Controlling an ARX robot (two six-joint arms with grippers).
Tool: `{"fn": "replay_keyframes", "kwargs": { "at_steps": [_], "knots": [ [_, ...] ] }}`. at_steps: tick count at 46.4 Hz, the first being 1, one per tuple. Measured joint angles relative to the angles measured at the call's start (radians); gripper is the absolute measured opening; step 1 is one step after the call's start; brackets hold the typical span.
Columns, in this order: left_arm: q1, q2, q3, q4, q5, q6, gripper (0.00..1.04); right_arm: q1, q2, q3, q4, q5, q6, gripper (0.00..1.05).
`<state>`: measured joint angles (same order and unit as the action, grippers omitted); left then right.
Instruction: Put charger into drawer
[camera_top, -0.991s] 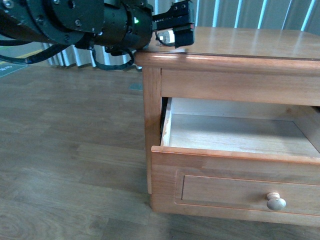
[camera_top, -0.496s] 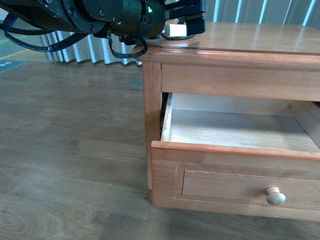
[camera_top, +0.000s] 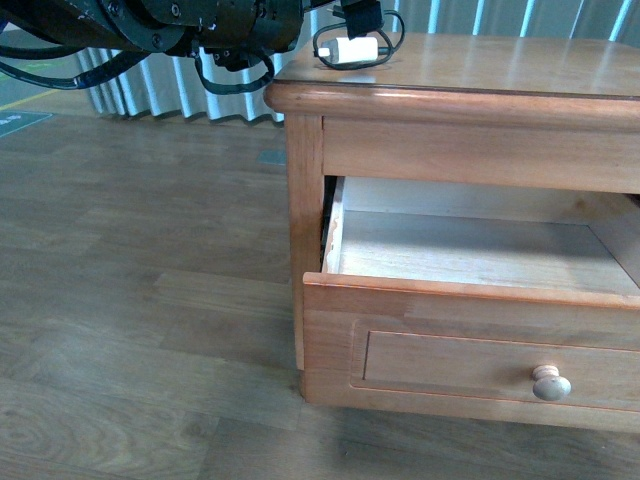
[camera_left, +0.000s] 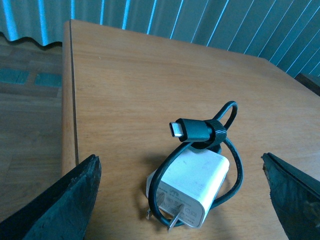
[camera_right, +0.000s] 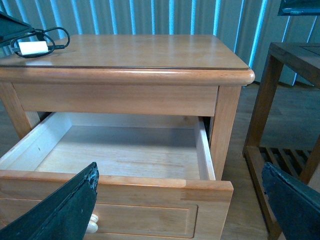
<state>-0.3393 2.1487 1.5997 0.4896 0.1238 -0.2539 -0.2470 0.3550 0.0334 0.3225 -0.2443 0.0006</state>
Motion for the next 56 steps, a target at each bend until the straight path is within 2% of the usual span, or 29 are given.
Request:
{"fn": "replay_keyframes", "kwargs": {
  "at_steps": [22, 26, 29, 37, 39, 46, 53, 56],
  "knots": [
    [-0.003, 0.166, 0.283, -0.151, 0.089, 0.016, 0.98, 0.0, 0.0, 0.0, 0.0, 0.0, 0.0, 0.96],
    [-0.009, 0.167, 0.288, -0.156, 0.097, 0.019, 0.86, 0.0, 0.0, 0.0, 0.0, 0.0, 0.0, 0.96],
    [-0.016, 0.167, 0.288, -0.164, 0.098, 0.029, 0.72, 0.0, 0.0, 0.0, 0.0, 0.0, 0.0, 0.96],
    [-0.025, 0.165, 0.28, -0.171, 0.116, 0.043, 0.43, 0.0, 0.0, 0.0, 0.0, 0.0, 0.0, 0.96],
    [-0.026, 0.159, 0.271, -0.171, 0.115, 0.042, 0.38, 0.0, 0.0, 0.0, 0.0, 0.0, 0.0, 0.96],
    [-0.026, 0.128, 0.232, -0.157, 0.101, 0.034, 0.34, 0.0, 0.0, 0.0, 0.0, 0.0, 0.0, 0.96],
    [-0.03, 0.069, 0.151, -0.115, 0.061, 0.024, 0.12, 0.0, 0.0, 0.0, 0.0, 0.0, 0.0, 0.96],
    [-0.035, 0.04, 0.101, -0.087, 0.047, 0.016, 0.07, 0.0, 0.0, 0.0, 0.0, 0.0, 0.0, 0.96]
  ]
}}
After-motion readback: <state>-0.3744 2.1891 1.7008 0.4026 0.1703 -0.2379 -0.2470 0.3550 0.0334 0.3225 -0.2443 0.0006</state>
